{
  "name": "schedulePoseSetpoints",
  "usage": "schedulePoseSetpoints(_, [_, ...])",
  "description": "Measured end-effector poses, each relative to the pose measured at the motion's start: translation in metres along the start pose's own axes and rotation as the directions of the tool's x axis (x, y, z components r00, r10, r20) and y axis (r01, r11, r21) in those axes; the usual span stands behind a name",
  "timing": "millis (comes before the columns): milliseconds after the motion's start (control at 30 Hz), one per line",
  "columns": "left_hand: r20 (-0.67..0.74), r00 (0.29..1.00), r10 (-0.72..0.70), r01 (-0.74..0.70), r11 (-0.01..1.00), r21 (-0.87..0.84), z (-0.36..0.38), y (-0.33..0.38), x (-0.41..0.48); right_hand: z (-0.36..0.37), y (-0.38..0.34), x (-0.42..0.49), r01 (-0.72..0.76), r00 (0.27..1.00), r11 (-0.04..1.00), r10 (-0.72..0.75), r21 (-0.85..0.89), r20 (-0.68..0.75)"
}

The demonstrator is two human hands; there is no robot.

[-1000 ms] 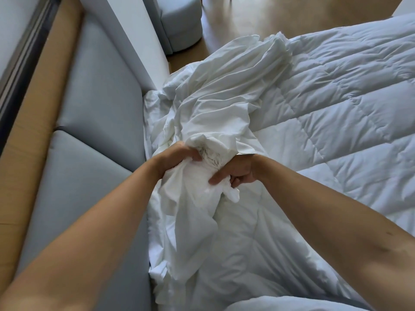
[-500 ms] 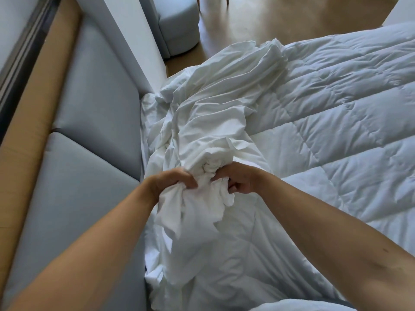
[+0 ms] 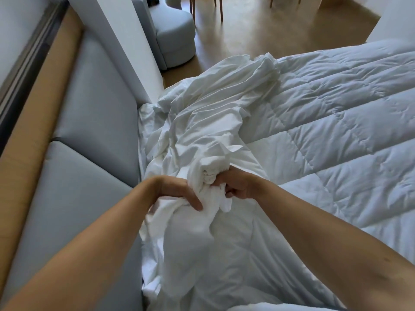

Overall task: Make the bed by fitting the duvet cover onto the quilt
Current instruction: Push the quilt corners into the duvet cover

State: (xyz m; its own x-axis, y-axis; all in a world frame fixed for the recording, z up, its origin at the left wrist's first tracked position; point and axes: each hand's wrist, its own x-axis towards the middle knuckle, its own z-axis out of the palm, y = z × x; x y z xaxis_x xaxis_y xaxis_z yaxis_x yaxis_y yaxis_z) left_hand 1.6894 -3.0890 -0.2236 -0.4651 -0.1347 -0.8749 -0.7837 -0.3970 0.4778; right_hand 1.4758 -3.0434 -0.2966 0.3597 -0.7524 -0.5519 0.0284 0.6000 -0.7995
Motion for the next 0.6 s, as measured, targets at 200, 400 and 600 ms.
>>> schedulePoseSetpoints(200, [0.075,0.974,0.216,-0.195,0.956,-0.217,0.007,-0.015,0.008,0.002,0.000,0.000,0.025,0.998,1.000,-0.025,-0.006,-0.055])
schedulePoseSetpoints(400, [-0.174,0.922,0.346,-0.387,0.845,-0.370,-0.002,-0.013,-0.002,0.005,0.006,-0.006,-0.193,0.975,0.980,0.198,-0.056,0.104])
schedulePoseSetpoints(600, [-0.278,0.894,0.352,-0.436,0.827,-0.356,-0.002,-0.007,-0.004,0.019,-0.003,-0.002,-0.273,0.949,0.933,0.301,-0.235,0.089])
